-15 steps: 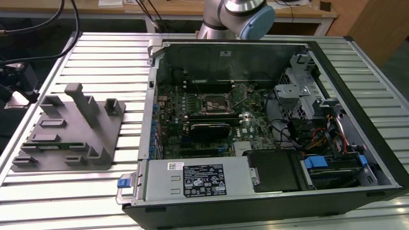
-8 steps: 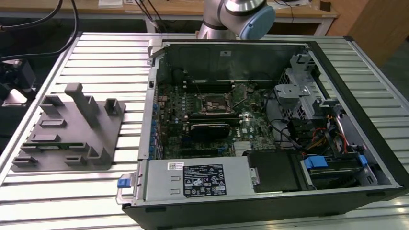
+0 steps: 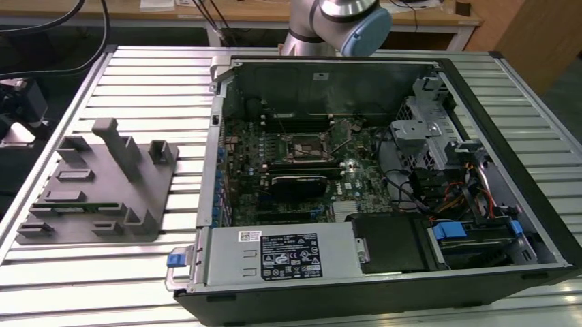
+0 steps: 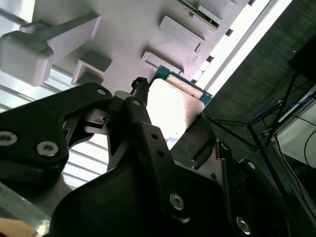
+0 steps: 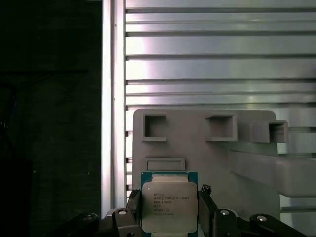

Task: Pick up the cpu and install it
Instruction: 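Pick up the cpu and move it towards the insertion slot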

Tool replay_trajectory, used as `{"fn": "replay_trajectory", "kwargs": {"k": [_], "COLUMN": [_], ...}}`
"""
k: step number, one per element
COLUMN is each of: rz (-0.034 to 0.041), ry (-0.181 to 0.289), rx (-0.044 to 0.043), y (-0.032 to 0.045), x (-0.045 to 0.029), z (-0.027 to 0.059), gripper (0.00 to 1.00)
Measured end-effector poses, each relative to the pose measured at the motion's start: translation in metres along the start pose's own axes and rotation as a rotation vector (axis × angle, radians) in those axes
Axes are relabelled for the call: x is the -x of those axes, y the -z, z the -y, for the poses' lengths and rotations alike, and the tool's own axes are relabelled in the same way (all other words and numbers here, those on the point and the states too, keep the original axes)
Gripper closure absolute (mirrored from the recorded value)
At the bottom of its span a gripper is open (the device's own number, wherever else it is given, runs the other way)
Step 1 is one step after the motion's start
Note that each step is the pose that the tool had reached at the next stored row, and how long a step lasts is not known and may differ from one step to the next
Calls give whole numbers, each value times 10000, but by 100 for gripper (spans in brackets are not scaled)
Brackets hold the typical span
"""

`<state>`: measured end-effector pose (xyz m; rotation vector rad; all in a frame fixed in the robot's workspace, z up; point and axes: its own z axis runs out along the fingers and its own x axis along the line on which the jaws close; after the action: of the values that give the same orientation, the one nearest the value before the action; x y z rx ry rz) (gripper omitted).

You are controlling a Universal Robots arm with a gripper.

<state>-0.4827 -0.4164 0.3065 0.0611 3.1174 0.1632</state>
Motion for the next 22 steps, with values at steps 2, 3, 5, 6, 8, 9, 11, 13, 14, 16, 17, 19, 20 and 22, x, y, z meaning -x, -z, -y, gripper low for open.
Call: {"fn": "replay_trajectory", "kwargs": {"k": [2, 3, 5, 6, 8, 9, 11, 13, 14, 16, 17, 19, 20, 22], "rz": [0, 0, 0, 0, 0, 1, 1, 1, 0, 0, 0, -1, 0, 0], "ry": [0, 0, 0, -1, 0, 0, 0, 0, 0, -1, -1, -1, -1, -1], "rx": [5, 6, 11, 14, 20, 23, 30, 36, 37, 41, 42, 48, 53, 62], "y": [22, 33, 57, 69, 92, 102, 123, 143, 152, 169, 177, 197, 209, 233], "x": [0, 0, 1, 1, 1, 2, 2, 2, 3, 3, 3, 3, 3, 4], "z": [-2, -3, -6, -7, -10, -11, -13, -15, -16, -18, -19, -21, -22, -25], "gripper": [45, 45, 45, 45, 45, 45, 45, 45, 45, 45, 45, 45, 45, 45]}}
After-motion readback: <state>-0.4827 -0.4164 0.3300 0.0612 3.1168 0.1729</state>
